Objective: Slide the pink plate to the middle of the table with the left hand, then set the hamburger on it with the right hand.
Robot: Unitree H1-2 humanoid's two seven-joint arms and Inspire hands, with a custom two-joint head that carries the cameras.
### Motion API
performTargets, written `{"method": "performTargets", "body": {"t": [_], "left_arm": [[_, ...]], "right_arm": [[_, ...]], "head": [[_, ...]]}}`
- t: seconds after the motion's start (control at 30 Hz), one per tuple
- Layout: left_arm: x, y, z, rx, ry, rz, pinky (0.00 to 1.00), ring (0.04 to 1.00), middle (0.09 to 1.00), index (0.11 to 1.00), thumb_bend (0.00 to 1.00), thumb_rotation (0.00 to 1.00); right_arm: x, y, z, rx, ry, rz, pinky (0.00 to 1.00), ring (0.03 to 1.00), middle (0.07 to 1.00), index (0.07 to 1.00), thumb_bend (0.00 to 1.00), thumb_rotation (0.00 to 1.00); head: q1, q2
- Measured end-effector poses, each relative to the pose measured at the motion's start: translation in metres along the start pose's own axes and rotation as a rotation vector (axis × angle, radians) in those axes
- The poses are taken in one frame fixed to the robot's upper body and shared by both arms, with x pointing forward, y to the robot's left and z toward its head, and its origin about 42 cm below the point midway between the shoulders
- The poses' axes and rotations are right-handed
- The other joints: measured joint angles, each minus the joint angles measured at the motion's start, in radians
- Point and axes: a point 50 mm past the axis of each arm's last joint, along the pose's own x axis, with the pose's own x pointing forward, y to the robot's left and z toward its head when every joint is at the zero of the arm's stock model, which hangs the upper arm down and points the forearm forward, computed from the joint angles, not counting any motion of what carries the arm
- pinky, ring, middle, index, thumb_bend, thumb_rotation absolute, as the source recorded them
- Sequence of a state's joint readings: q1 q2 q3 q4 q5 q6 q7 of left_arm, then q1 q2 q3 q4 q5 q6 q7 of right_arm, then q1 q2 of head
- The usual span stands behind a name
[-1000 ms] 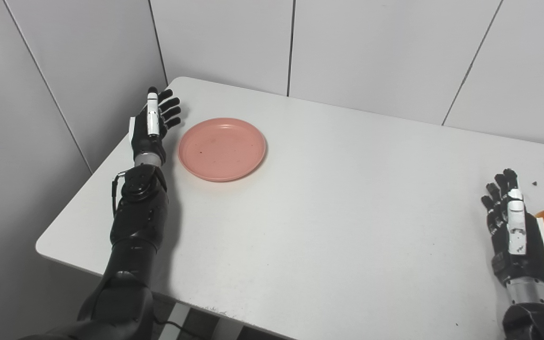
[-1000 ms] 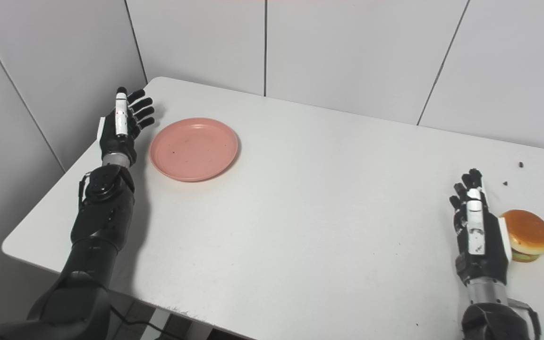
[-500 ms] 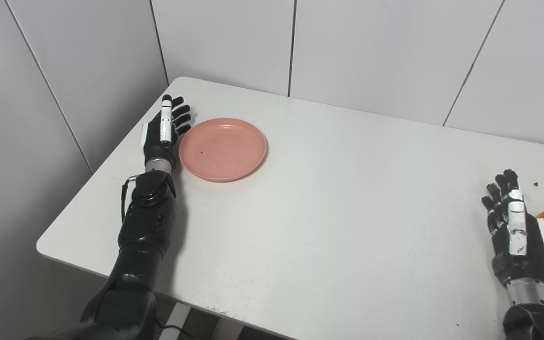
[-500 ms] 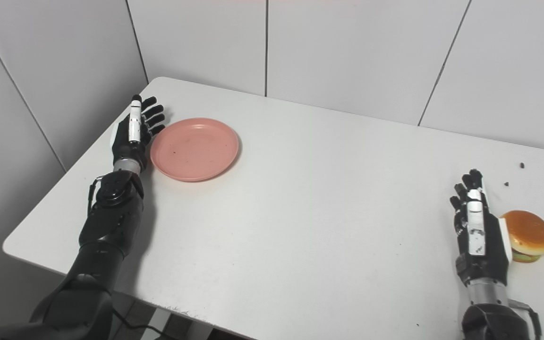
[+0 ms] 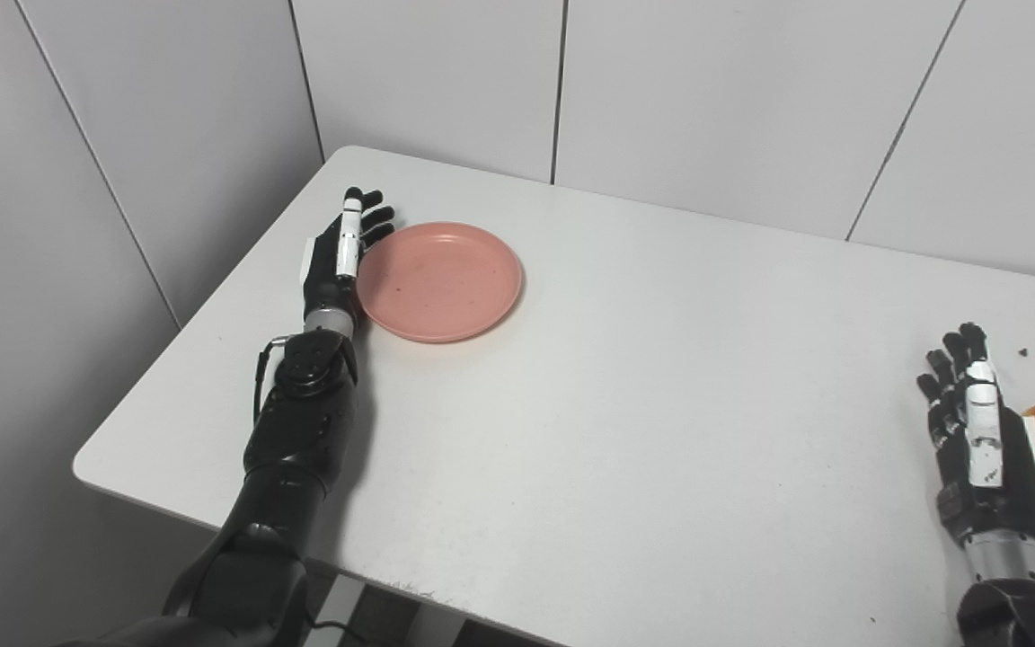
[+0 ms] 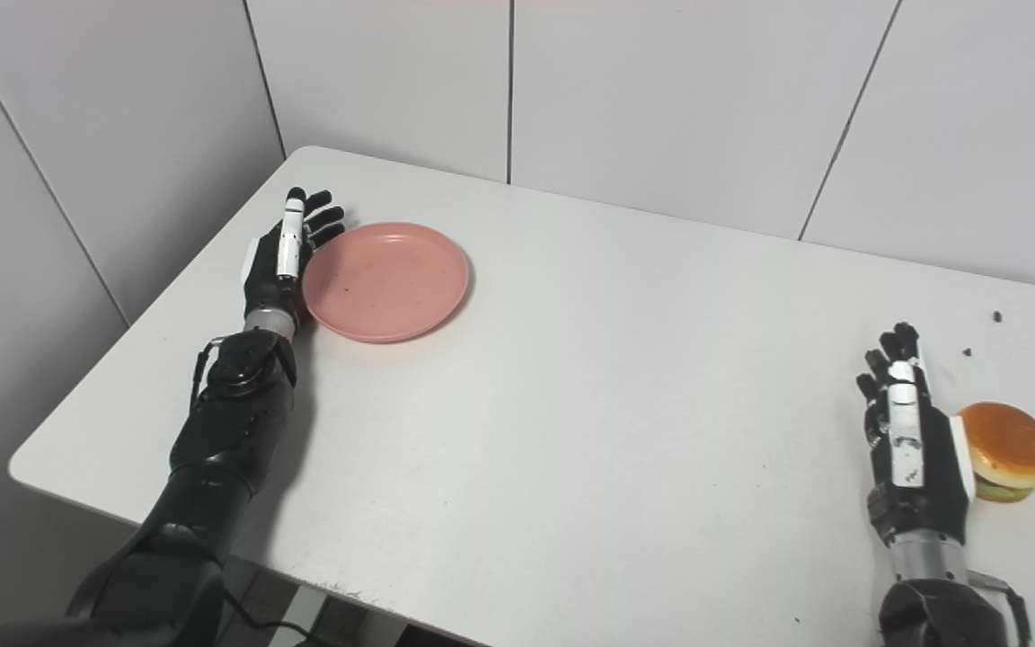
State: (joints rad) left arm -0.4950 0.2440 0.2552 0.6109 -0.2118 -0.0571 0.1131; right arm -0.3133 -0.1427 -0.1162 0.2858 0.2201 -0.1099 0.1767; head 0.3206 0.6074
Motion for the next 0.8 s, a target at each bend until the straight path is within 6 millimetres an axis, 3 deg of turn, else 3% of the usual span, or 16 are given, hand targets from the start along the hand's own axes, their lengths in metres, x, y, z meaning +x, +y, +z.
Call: {"method": "performTargets", "body": {"t": [0.23,0.57,0.8], "left_arm": [[-0.005,-0.023,-0.004,-0.01,0.007,-0.091,0.75,0.793,0.778,0.756,0.48,1.0],[-0.012,-0.057,-0.008,-0.008,0.029,-0.209,0.77,0.812,0.788,0.76,0.52,1.0],[-0.02,-0.087,-0.011,-0.03,0.045,-0.268,0.75,0.793,0.781,0.758,0.49,1.0]], "right_arm": [[0.0,0.001,-0.001,-0.004,0.003,0.004,1.0,0.997,1.0,1.0,0.6,0.91],[0.002,0.005,-0.001,-0.013,0.006,0.006,1.0,0.988,1.0,1.0,0.57,0.92],[0.002,0.014,-0.002,0.009,0.001,-0.006,1.0,0.976,0.992,0.997,0.65,0.88]], "head": [[-0.021,0.0],[-0.093,0.005],[-0.144,0.011]]}}
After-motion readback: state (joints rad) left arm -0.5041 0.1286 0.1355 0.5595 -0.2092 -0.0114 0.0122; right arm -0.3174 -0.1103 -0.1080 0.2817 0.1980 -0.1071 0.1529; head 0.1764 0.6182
